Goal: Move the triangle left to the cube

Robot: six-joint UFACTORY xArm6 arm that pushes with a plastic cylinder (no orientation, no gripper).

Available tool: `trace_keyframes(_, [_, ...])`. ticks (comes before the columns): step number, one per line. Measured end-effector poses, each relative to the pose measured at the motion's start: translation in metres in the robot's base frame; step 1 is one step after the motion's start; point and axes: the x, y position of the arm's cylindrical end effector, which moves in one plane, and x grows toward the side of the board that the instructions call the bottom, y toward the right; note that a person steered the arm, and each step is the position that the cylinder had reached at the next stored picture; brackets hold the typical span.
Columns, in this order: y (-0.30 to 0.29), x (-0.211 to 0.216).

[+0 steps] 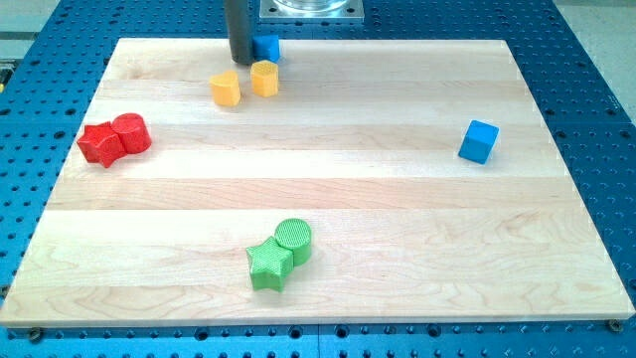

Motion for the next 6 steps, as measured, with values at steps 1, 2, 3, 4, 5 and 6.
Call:
trace_keyframes(1, [0.025, -0.012])
trace_keyframes(2, [0.086, -0.012])
trace_keyframes(3, [0.087, 0.048])
trace_keyframes(4, [0.116, 0.099])
trace_keyframes(5, [0.128, 0.144])
trace_keyframes(6, [0.116, 0.146])
